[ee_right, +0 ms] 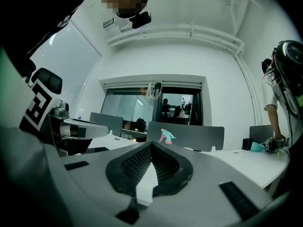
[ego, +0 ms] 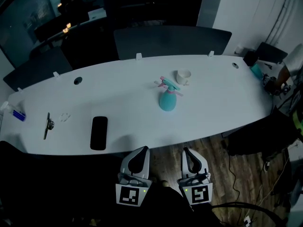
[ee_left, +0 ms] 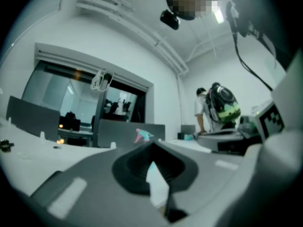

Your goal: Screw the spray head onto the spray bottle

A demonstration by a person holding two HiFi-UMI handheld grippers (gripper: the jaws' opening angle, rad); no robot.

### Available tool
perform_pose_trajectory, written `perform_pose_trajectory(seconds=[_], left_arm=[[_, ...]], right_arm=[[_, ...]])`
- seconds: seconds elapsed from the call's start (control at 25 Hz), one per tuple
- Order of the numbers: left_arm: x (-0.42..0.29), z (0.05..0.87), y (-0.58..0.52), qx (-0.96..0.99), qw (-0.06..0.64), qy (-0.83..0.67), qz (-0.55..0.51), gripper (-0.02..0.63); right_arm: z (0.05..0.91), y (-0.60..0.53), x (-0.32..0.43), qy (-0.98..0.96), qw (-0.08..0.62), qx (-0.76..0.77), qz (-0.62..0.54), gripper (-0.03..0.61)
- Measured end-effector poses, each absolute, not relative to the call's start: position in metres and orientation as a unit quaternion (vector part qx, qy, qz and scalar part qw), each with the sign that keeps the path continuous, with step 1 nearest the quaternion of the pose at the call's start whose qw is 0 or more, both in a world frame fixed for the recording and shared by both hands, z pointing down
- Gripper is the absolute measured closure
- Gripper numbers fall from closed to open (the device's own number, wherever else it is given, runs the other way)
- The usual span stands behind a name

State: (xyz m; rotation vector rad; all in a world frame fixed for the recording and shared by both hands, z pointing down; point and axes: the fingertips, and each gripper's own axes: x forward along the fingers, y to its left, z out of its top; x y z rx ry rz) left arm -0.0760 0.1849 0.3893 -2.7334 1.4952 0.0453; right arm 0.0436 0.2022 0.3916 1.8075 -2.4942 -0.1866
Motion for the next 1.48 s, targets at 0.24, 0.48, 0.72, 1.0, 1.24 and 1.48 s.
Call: perform_pose_trajectory(seconds=[0.24, 0.48, 0.72, 1.0, 1.24, 1.48], left_arm=[[-0.071, 0.381, 0.203, -0.862, 0.029, 0.506, 0.018, 0.611], [-0.056, 0.377, 0.216, -0.865, 0.045, 0.499, 0.011, 0.611], [-0.057, 0.373, 0.214, -0.865, 0.053, 0.499, 0.008, 0.611], [-0.061, 0.370, 0.211, -0.864, 0.060, 0.499, 0.008, 0.611], [-0.061, 0.368, 0.215, -0.867, 0.072, 0.493, 0.005, 0.611], [-0.060, 0.369, 0.218, -0.868, 0.073, 0.491, -0.002, 0.612]], right_arm=[[0.384, 0.217, 0.051, -0.816, 0.028, 0.573, -0.067, 0.574], [0.379, 0.224, 0.060, -0.819, 0.018, 0.569, -0.069, 0.574], [0.371, 0.222, 0.055, -0.822, 0.012, 0.564, -0.079, 0.574], [0.368, 0.220, 0.048, -0.822, 0.014, 0.562, -0.084, 0.574], [0.367, 0.222, 0.044, -0.823, 0.016, 0.561, -0.088, 0.574], [0.366, 0.225, 0.044, -0.824, 0.017, 0.559, -0.086, 0.574]])
